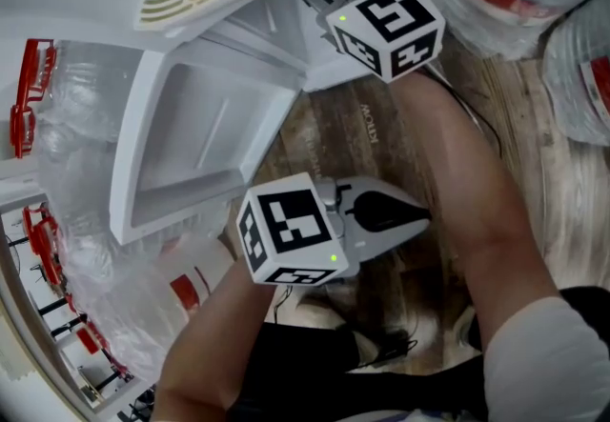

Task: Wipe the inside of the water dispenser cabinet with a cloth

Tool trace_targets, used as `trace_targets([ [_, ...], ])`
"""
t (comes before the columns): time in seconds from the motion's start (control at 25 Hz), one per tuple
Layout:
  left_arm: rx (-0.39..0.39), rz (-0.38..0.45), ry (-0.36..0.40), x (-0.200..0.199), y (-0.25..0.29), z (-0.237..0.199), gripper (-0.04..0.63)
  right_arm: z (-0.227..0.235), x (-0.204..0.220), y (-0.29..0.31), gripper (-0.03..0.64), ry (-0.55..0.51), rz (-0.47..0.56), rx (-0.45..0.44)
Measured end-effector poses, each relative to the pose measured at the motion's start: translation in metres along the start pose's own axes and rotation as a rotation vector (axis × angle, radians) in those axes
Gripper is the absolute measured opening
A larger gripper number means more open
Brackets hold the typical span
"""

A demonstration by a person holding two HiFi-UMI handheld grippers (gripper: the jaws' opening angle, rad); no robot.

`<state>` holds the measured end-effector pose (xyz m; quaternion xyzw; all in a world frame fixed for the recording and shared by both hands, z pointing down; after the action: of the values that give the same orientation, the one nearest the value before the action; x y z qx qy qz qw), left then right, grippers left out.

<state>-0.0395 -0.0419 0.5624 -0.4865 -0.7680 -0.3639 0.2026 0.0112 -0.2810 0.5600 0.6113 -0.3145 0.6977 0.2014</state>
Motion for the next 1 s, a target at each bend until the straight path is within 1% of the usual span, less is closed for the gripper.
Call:
trace_targets([
  [0.12, -0.007, 0.003, 0.003, -0.001, -0.004, 0.004, 0.003, 0.004, 0.004, 0.013, 0.072, 0.011, 0.0, 0.025],
  [0.28, -0.02, 0.015, 0.027, -0.007, -0.01, 0.011, 0.003, 0.011, 0.011, 0.032, 0.067, 0.013, 0.006, 0.041],
  [0.48, -0.019, 0.029, 0.037, -0.009, -0.014, 0.019, 0.003, 0.015, 0.032, 0.042, 0.064, 0.047, -0.035, 0.059],
  [0.72, -0.023, 0.053, 0.036, -0.011, -0.017, 0.02, 0.003, 0.017, 0.078, 0.036, 0.064, 0.116, -0.156, 0.115],
  [0.88, -0.019, 0.042, 0.047, -0.012, -0.017, 0.02, 0.003, 0.017, 0.107, 0.029, 0.064, 0.138, -0.255, 0.138],
  [1.0, -0.018, 0.05, 0.051, -0.013, -0.017, 0.021, 0.003, 0.019, 0.123, 0.023, 0.064, 0.153, -0.299, 0.163],
])
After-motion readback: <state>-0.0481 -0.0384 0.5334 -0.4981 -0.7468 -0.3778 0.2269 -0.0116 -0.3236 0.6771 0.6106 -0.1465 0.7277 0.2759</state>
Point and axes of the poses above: the fingertips, and each gripper's own axes: y forward along the fingers, z to its right, x out of its underside, the point moved 10 cm from there along -y, backward along the fingers, and after that the axes turned 1 degree about -y, right-handed, at the moved point
